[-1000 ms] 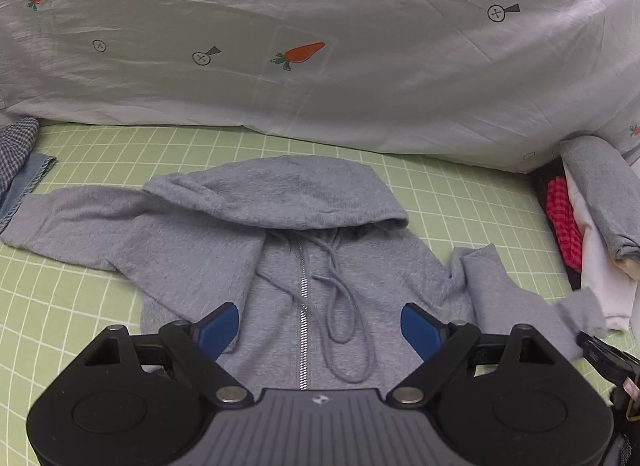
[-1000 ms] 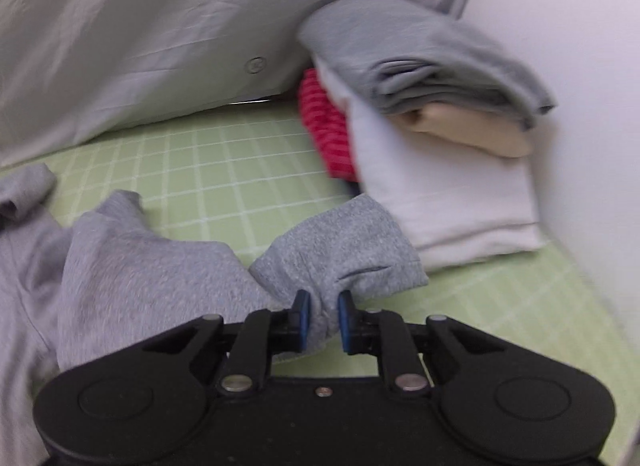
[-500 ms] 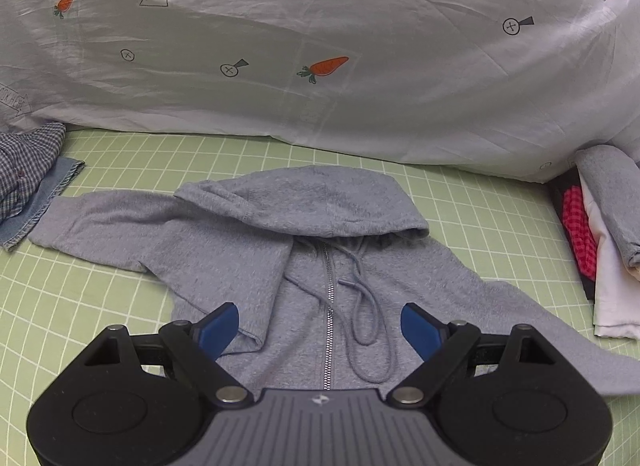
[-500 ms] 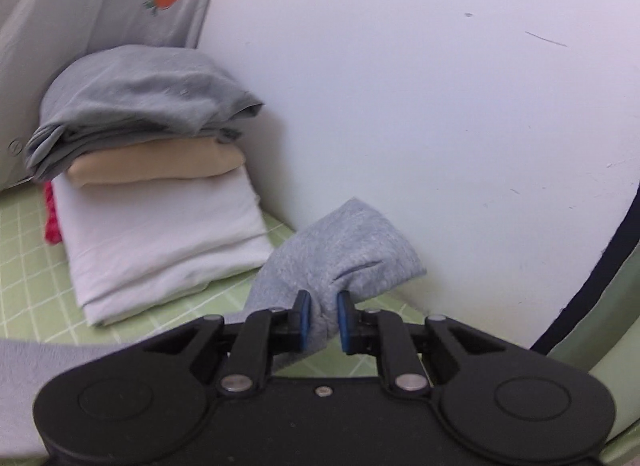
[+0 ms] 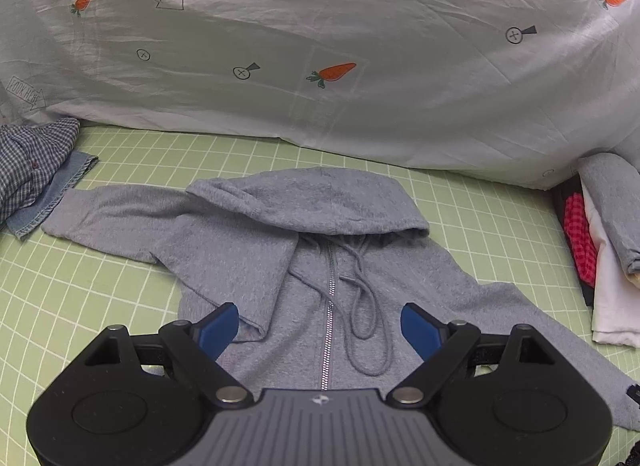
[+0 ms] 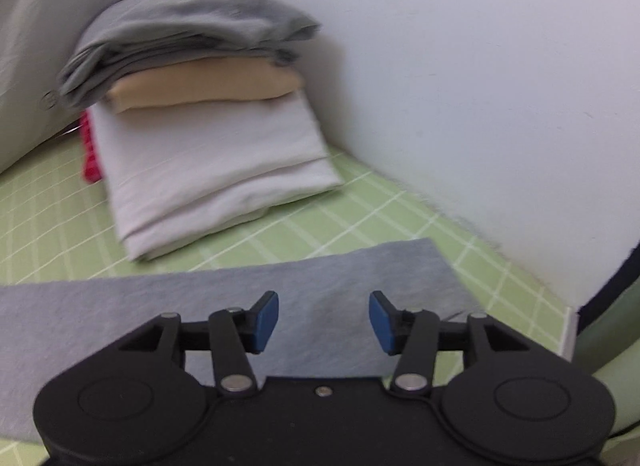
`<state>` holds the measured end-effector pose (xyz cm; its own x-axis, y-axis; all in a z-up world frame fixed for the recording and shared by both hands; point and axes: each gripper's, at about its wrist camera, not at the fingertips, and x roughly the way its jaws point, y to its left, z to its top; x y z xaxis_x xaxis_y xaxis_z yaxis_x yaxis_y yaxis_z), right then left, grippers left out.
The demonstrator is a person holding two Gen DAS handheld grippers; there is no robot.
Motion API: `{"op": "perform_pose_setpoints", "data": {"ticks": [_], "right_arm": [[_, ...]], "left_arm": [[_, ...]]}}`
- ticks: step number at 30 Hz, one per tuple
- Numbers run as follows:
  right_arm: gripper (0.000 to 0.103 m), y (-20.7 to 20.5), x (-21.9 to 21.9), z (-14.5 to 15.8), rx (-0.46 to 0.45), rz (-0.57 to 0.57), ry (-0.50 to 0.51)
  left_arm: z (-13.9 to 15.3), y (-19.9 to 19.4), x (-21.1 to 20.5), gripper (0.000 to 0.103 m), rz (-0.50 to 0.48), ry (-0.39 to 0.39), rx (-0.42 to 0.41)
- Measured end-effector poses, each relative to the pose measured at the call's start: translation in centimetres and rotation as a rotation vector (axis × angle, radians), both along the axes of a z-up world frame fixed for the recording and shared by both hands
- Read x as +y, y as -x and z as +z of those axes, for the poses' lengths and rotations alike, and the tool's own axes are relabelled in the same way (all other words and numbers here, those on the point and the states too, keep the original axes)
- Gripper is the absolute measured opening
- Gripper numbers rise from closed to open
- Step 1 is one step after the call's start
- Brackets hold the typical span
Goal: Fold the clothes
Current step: 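Release the sleeve and lay it straight beside the hoodie body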
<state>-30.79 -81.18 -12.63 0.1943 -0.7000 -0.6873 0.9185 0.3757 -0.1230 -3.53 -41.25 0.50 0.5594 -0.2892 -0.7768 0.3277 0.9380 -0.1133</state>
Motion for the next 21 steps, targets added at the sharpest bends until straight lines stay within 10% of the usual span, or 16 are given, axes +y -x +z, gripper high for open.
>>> {"op": "perform_pose_setpoints", "data": {"ticks": [11,21], "right_arm": [[0.102,-4.7,10.3,0.5,-0.055,0.416,-0.091],[0.103,-9.9,21.4,0.9,0.070,0.707,-0.064]], "left_arm": [[0.2,3.4,5.1,0.088,0.053,-0.007,0.018],[-1.0,2.7,13.2,0.088,0.171,-0.004,0.055]]}}
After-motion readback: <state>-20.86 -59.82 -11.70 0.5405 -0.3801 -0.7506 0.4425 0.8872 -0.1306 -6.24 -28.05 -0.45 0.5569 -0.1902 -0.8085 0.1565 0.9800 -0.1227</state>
